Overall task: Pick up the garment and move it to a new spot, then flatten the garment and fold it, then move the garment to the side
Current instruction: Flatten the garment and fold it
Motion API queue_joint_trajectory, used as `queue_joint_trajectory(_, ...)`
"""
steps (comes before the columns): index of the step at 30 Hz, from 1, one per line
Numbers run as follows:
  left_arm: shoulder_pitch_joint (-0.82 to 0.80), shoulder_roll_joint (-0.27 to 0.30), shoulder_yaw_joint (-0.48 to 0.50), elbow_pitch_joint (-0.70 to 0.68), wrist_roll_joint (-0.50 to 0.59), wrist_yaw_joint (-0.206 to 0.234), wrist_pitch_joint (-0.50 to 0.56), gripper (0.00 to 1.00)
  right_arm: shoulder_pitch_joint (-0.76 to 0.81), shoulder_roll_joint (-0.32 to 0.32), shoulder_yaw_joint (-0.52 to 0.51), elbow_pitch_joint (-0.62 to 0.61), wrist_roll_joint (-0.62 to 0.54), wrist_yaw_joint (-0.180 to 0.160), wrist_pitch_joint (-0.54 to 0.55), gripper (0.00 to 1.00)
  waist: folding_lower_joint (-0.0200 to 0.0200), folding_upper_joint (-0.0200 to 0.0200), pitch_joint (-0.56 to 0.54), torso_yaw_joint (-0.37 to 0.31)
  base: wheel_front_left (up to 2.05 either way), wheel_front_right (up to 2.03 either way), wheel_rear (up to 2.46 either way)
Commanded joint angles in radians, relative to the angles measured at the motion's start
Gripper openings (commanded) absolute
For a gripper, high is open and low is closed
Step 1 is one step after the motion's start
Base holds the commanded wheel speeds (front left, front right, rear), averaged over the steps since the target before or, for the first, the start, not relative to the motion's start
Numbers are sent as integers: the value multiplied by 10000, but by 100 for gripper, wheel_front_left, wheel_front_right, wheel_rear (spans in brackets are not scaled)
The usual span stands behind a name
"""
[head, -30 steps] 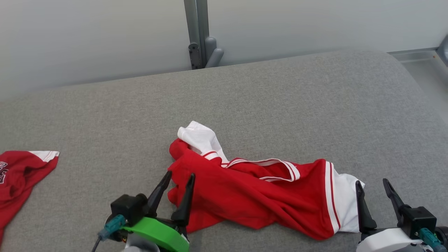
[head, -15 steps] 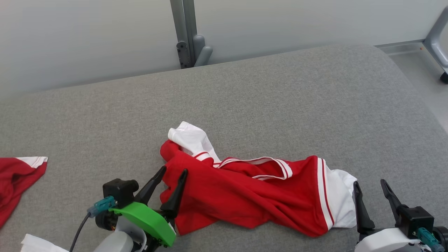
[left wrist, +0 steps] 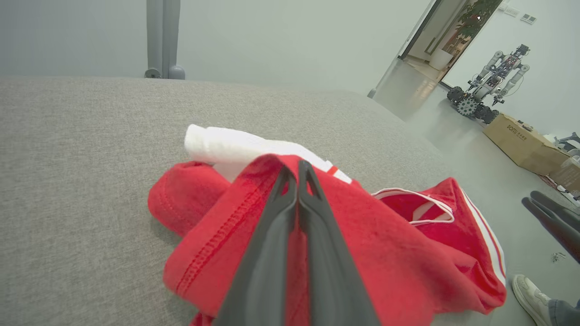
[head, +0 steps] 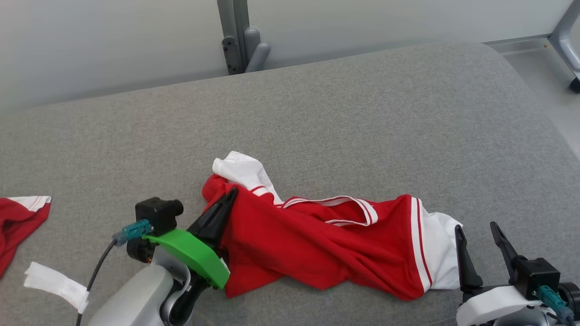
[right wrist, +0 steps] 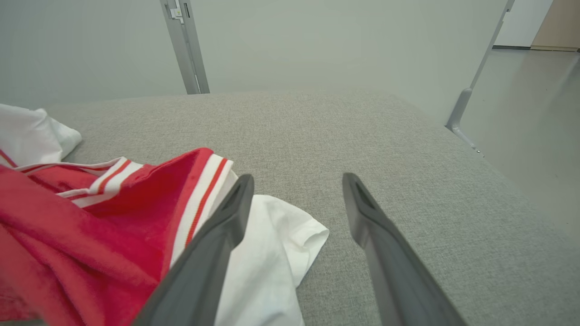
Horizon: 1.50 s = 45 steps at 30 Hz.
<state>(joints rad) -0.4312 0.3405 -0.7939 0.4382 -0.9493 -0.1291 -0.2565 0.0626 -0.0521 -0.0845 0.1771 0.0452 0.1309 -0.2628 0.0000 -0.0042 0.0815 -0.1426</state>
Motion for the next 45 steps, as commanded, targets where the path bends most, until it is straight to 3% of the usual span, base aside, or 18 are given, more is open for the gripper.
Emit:
queue_joint_trajectory(1,-240,122,-27,40,-69,-27,-23,0,-61,-53,-4,-12,25,-3,-30,100,0,42,56,-5,0,0,0)
queue_joint_trajectory(11,-1615,237,-504,757,97,-28,166,0,-238,-73,123,51,-20,-3,-30,100,0,42,161,-161,0,0,0)
queue_joint_trajectory(23,-3625,-663,-954,3281,580,-23,398,0,-599,-62,271,-10,51,-3,-30,100,0,42,844,-480,0,0,0)
queue_joint_trajectory(28,-3839,-915,-1539,3925,529,-24,311,0,-735,-37,296,-2,66,-3,-30,100,0,42,1123,-704,0,0,0)
queue_joint_trajectory(37,-3886,-793,-2334,4304,122,-26,131,0,-741,-3,190,40,121,-3,-30,100,0,42,1283,-842,0,0,0)
queue_joint_trajectory(38,-3941,-777,-2363,4308,91,-26,74,12,-692,-1,158,42,112,-3,-30,100,0,42,1258,-813,0,0,0)
queue_joint_trajectory(39,-3973,-769,-2381,4303,57,-26,64,37,-642,3,138,51,97,-3,-30,100,0,42,1223,-783,0,0,0)
queue_joint_trajectory(40,-3990,-769,-2385,4273,21,-26,12,95,-607,4,119,63,82,-3,-30,100,0,42,1172,-747,0,0,0)
queue_joint_trajectory(41,-3996,-758,-2331,4236,-28,-26,-26,100,-574,5,110,71,114,-3,-30,100,0,42,1110,-708,0,0,0)
queue_joint_trajectory(45,-3799,-617,-1863,3836,43,13,-92,100,-429,4,49,63,206,-3,-30,100,0,42,830,-480,0,0,0)
